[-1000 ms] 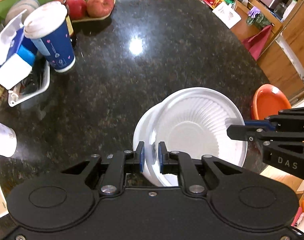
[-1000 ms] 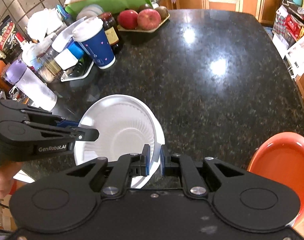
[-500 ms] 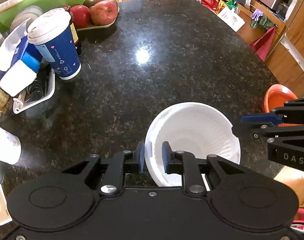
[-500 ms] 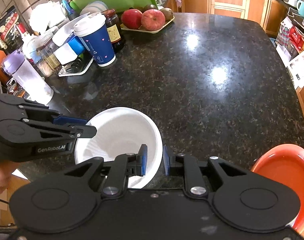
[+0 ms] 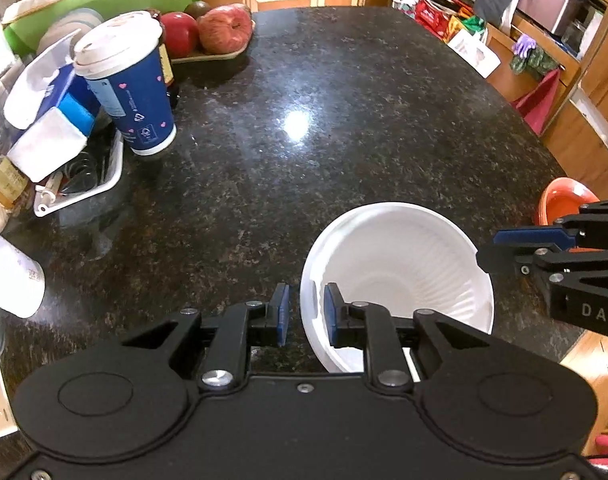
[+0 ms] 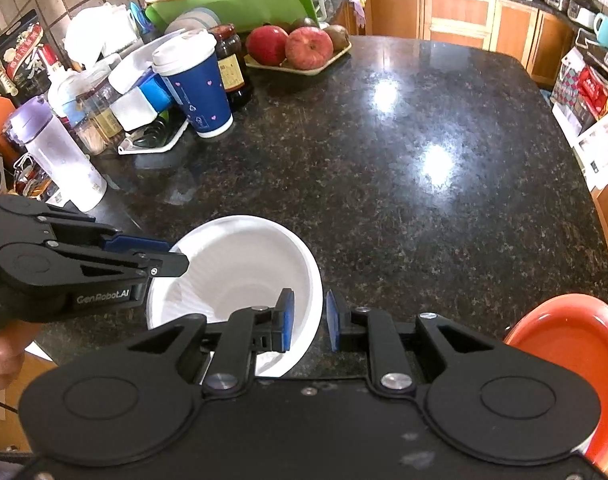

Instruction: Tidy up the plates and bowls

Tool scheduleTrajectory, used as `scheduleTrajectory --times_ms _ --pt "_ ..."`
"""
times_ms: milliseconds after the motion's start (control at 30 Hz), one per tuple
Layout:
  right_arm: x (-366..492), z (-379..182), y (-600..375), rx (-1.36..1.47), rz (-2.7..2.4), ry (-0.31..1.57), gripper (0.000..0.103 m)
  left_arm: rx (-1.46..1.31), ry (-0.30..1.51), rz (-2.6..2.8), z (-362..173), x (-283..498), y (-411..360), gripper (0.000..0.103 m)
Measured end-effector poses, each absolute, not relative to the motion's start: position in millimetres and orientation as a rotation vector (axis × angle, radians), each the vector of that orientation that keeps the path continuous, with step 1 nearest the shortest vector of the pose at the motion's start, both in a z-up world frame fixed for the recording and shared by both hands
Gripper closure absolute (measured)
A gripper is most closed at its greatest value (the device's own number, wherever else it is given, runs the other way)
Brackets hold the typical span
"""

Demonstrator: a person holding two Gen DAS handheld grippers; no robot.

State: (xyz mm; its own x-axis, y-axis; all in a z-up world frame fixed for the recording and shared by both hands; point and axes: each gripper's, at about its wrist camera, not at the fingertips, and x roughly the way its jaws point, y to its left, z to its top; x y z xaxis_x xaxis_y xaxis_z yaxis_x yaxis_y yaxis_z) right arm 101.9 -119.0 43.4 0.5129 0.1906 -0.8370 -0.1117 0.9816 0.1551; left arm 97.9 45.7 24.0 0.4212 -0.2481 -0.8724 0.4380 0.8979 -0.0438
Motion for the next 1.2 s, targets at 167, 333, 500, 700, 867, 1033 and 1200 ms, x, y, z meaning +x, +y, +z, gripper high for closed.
scheduleTrajectory --times_ms 167,333,500,700,867,1033,1200 --pt "91.9 46.7 -113.0 0.061 0.18 0.959 0.083 0.185 1.02 -0.419 24.3 91.3 50.5 0.075" --pt "79.7 45.3 -104.7 0.046 0.164 0.905 0.083 0.172 0.963 -0.404 25.9 82.4 56.8 0.075" --pt "64.4 43.8 -97.5 0.037 0.121 0.831 0.081 0.193 0.852 -0.361 29.7 67.6 61.2 0.075" --pt "48.3 41.7 -91.9 0.036 0.038 0.742 0.078 0.167 0.774 -0.35 33.0 57.3 70.5 0.074" --pt "35.5 39.9 -86.2 0.048 -0.015 0.682 0.076 0.163 0.733 -0.343 30.0 49.5 74.4 0.074" --pt "26.0 36.6 -77.9 0.049 -0.059 0.639 0.073 0.156 0.717 -0.355 26.2 40.3 78.1 0.074" --pt "18.7 31.2 -75.0 0.067 -0.103 0.604 0.071 0.146 0.69 -0.359 22.3 31.3 80.5 0.074"
